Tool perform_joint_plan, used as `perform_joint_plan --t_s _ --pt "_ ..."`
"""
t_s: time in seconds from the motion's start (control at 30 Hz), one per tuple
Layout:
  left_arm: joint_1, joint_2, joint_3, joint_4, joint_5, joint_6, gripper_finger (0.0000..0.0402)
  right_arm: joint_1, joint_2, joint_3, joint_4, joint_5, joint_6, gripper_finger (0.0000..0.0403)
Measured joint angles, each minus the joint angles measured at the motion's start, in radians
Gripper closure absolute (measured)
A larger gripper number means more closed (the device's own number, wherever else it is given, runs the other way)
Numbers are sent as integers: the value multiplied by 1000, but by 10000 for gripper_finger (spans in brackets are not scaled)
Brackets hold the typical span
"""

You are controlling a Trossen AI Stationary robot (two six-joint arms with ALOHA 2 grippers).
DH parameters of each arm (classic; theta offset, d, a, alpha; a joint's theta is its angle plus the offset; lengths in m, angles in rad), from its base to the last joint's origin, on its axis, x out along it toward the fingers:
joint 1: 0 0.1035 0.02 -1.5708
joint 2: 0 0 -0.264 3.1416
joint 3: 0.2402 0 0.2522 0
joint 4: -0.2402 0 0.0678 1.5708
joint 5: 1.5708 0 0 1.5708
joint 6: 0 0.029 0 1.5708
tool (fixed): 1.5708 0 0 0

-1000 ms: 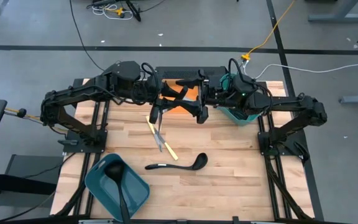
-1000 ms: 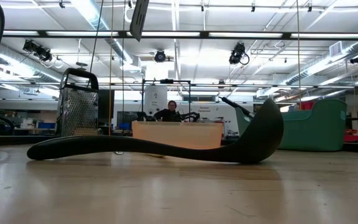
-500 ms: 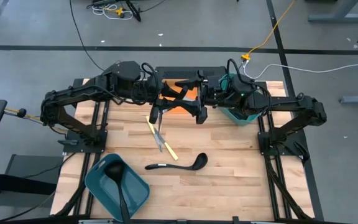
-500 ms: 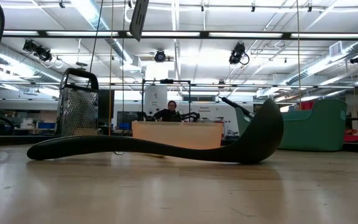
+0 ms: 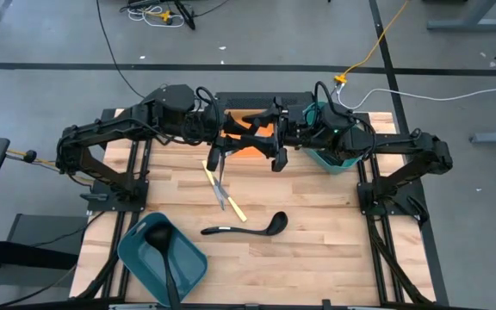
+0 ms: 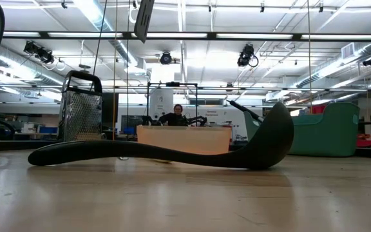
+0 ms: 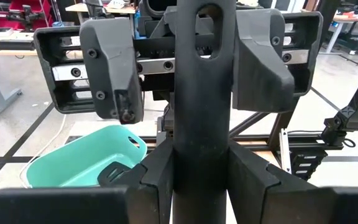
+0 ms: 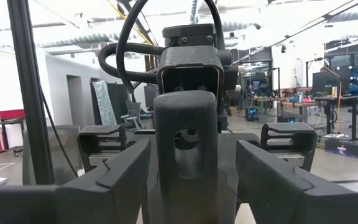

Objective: Pick & Place Kitchen Items
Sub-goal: Put the black spatula into the green bin

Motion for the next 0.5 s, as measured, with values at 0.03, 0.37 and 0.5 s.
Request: perform_joint_plan --t_s 0.03,0.37,0.5 --pt "0 0 0 0 0 0 283 0 0 0 0 0 0 168" --pt "0 0 0 0 0 -2 283 0 0 0 0 0 0 207" --pt "0 0 0 0 0 -2 283 0 0 0 0 0 0 223"
